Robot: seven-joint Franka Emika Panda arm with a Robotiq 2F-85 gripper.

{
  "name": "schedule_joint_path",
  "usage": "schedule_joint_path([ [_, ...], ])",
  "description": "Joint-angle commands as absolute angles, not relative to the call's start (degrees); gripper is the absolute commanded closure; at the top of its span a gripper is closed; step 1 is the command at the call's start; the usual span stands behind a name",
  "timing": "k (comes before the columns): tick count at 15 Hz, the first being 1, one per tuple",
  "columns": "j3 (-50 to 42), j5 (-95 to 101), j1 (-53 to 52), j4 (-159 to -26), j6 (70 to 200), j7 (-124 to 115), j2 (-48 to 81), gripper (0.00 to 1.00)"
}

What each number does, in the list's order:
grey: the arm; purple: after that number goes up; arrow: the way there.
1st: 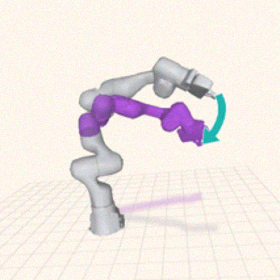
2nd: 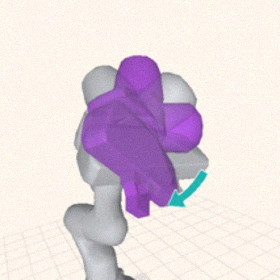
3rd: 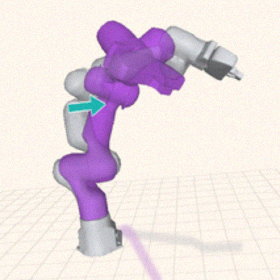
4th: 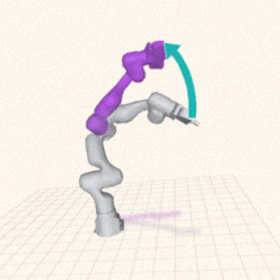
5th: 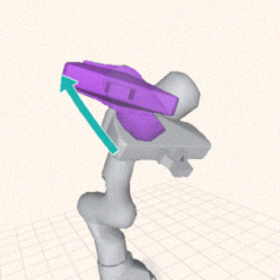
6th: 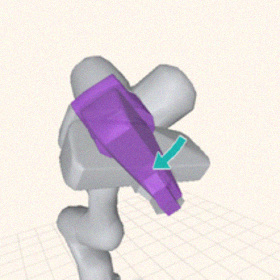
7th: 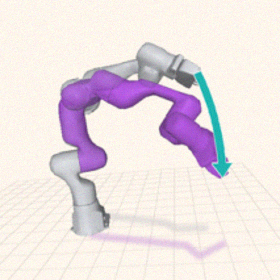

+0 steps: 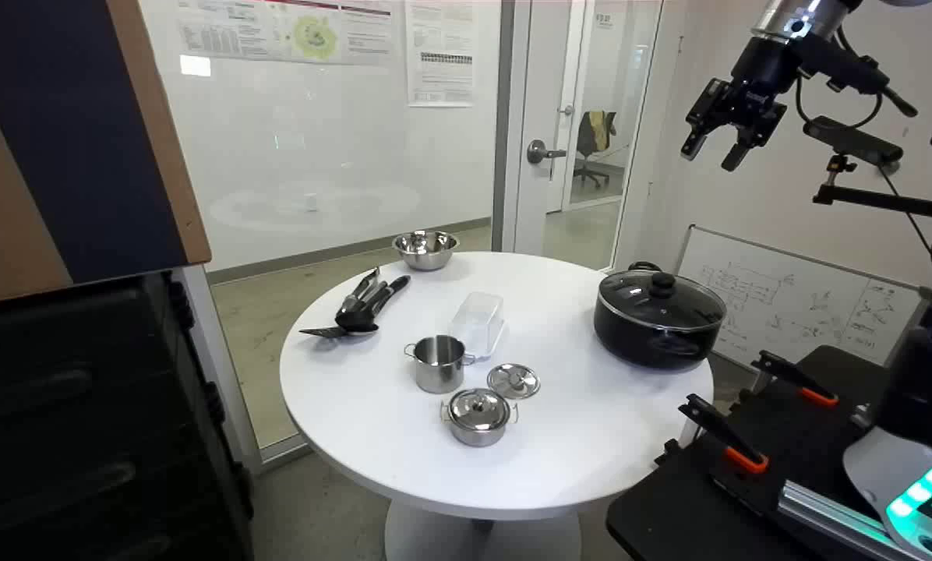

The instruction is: Take the lid off the pot on the table

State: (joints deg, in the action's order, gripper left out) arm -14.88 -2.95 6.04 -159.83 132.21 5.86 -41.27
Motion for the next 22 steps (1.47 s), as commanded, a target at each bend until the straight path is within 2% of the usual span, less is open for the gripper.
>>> schedule_joint_path([
  [1, -13.9, -3.8, 7.0, -159.7, 132.0, 6.5, -41.1, 0.0],
  [7, -7.3, -2.8, 5.8, -159.7, 133.4, 0.7, -35.2, 0.0],
  [11, -1.5, -3.7, 1.0, -159.8, 138.8, 0.0, -28.8, 0.0],
  [17, 7.9, -3.2, -6.3, -160.0, 153.7, -6.4, -13.2, 0.0],
  [22, 12.8, 1.8, -7.2, -157.5, 156.5, -16.2, -2.0, 0.0],
])
